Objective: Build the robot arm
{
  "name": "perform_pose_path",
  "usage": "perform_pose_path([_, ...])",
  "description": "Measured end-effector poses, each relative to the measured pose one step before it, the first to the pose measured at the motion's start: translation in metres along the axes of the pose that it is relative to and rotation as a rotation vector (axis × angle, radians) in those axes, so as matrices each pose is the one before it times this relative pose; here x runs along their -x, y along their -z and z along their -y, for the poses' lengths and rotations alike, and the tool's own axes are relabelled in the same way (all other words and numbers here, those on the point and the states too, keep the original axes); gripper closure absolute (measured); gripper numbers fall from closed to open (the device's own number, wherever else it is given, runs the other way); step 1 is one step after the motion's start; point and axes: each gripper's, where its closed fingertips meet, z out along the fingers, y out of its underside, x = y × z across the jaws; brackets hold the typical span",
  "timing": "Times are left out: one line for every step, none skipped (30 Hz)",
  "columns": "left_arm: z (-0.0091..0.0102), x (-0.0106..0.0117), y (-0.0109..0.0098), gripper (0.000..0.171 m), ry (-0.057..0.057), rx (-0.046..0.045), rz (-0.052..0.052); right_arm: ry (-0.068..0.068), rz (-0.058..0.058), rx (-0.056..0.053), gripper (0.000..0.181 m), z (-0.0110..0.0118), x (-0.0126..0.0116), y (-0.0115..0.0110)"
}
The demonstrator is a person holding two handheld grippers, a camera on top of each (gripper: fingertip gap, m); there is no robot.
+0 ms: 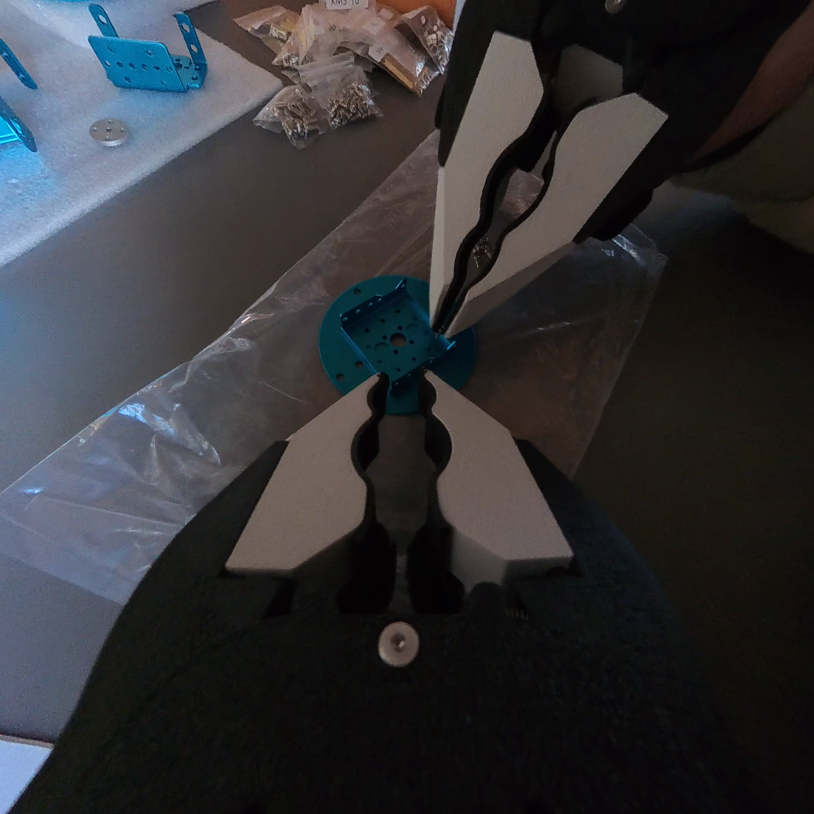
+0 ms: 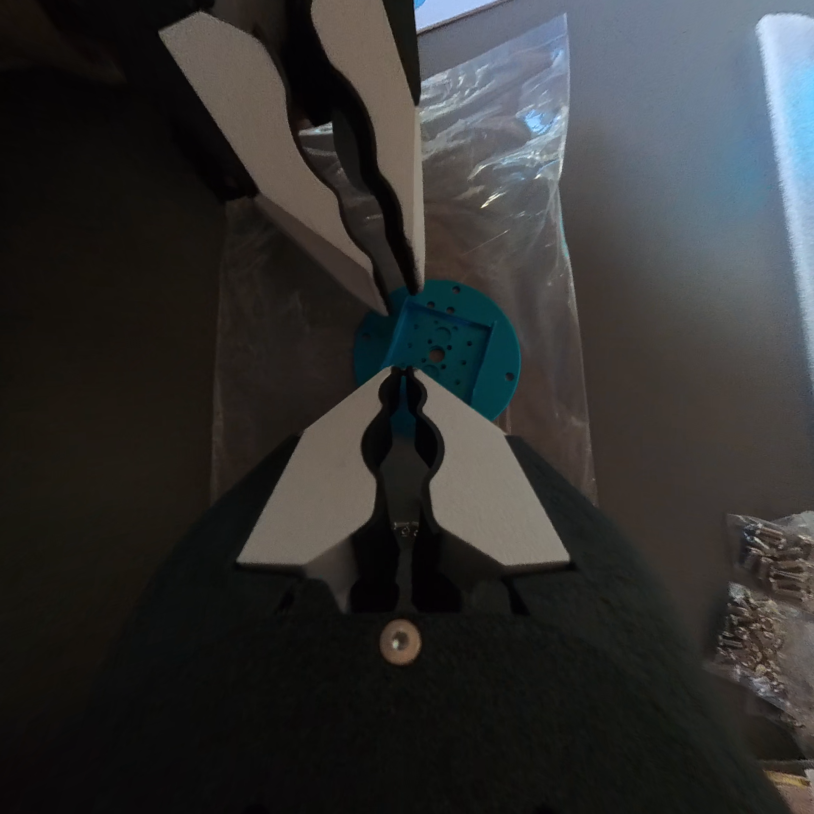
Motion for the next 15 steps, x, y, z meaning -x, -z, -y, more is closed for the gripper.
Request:
perform_pose_path([-0.00014,0.00025,-0.00021,0.160,0.0033,0.00129,-0.0013,-0.0062,0.0048,0.0087,0.180,-0.00023,0.00061,-0.00108])
perform_pose_path([-0.00015,0.00011,-0.00013,0.161,0.0050,0.00105,-0.0033,-0.0057,0.0021,0.0062,0.179,-0.00014,-0.00010,-0.00087])
perform_pose_path([-0.00019,0.00029,-0.00016,0.162,0.0051,0.00198,-0.0023,-0.0052,0.0039,0.0075,0.180,-0.00042,-0.00012,-0.00067])
perform_pose_path([-0.00032,0.00054,-0.00029,0.163,0.0044,0.00287,0.0002,-0.0068,0.0041,0.0059,0.180,0.00015,0.00001,-0.00040])
perform_pose_path([-0.00039,0.00026,-0.00042,0.163,0.0026,0.00319,-0.0009,-0.0078,0.0039,0.0042,0.180,0.00050,0.00026,-0.00033])
perform_pose_path([0.00005,0.00013,-0.00032,0.163,0.0004,0.00106,-0.0007,-0.0046,0.0040,0.0099,0.180,-0.00030,0.00047,-0.00071])
perform_pose_path([0.00011,0.00011,-0.00015,0.164,-0.0015,0.00000,0.0006,-0.0003,-0.0020,0.0129,0.180,-0.00104,-0.00031,-0.00075])
perform_pose_path([-0.00011,-0.00011,-0.00022,0.164,-0.0025,0.00132,0.0003,0.0024,-0.0027,0.0061,0.180,-0.00026,-0.00039,-0.00057])
perform_pose_path([-0.00013,-0.00005,-0.00026,0.164,-0.0028,0.00182,0.0009,-0.0011,-0.0041,0.0010,0.180,0.00064,-0.00062,-0.00016])
perform_pose_path([-0.00026,-0.00015,-0.00033,0.164,-0.0026,0.00238,0.0011,-0.0048,-0.0001,0.0043,0.180,-0.00011,-0.00032,-0.00032])
perform_pose_path([-0.00029,-0.00023,-0.00026,0.164,-0.0029,0.00222,0.0001,-0.0021,0.0046,0.0026,0.180,0.00017,0.00041,0.00004])
perform_pose_path([-0.00022,-0.00017,-0.00009,0.164,-0.0030,0.00130,0.0007,-0.0006,0.0001,0.0016,0.180,-0.00010,-0.00011,0.00003])
perform_pose_path([-0.00015,-0.00012,-0.00014,0.164,-0.0020,0.00101,0.0009,-0.0012,0.0025,0.0006,0.180,-0.00002,0.00013,0.00001])
perform_pose_path([-0.00004,-0.00012,-0.00006,0.164,-0.0008,0.00088,-0.0001,0.0002,0.0032,-0.0001,0.180,-0.00001,0.00053,0.00001])
perform_pose_path([-0.00010,-0.00004,-0.00010,0.164,-0.0002,0.00052,-0.0002,-0.0016,0.0021,-0.0007,0.180,-0.00015,0.00013,0.00003])
